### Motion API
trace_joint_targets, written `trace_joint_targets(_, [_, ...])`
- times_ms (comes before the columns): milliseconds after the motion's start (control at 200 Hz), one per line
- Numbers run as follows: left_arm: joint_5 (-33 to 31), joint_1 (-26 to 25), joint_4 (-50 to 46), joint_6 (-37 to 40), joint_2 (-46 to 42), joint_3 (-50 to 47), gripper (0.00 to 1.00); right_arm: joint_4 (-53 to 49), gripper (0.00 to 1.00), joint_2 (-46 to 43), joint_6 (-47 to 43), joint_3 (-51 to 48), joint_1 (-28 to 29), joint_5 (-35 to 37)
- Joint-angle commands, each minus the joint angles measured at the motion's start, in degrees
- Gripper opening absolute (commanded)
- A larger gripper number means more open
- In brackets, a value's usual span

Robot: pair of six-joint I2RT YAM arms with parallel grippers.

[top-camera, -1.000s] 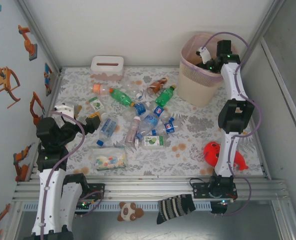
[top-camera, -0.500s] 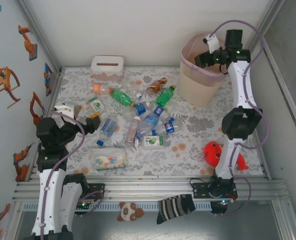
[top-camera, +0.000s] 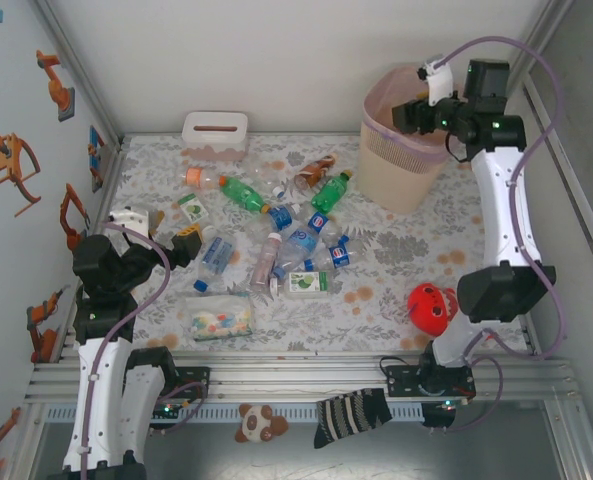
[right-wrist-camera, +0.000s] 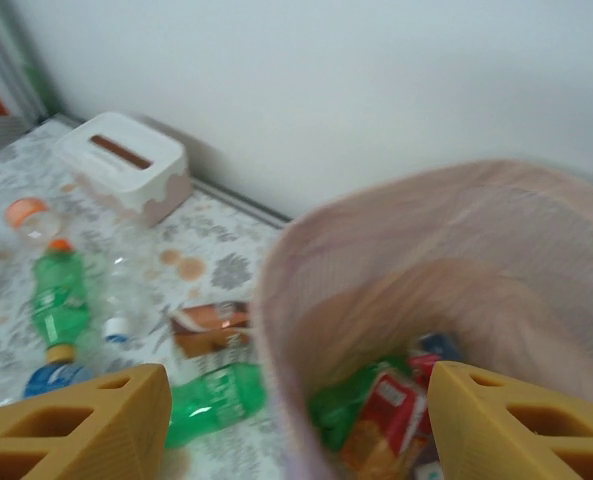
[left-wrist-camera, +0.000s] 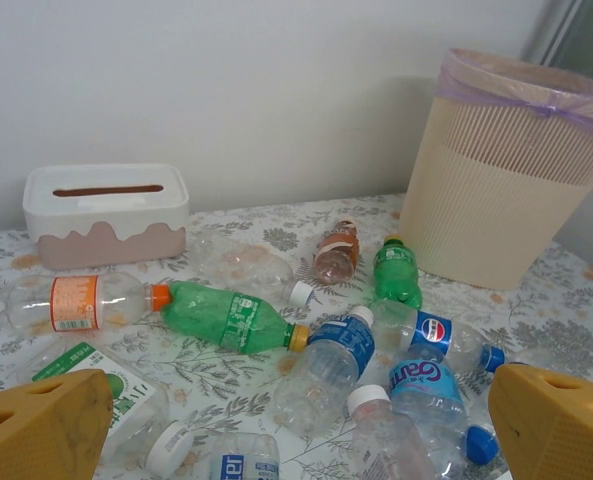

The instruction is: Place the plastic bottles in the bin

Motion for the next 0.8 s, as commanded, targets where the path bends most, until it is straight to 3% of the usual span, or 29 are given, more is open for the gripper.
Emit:
trace_joint_targets(0, [-0.09,-0.13,0.91,-0.42,-0.10,1.28,0.96,-0.12,0.68,-4.88,-3.95,-5.23,4.04,-1.67])
trace_joint_targets(461, [-0.23,-0.13,1.53,-0.84,0.72,1.10,0.96,-6.63,0.65,-13.66,-18.97,-24.31,23.34,1.36])
trace_joint_targets(796, [-0.73,-0.13,1.71,-0.56,0.52,0.82,0.96,-5.62,0.65,-11.08,-27.14,-36.56,38.85,7.93])
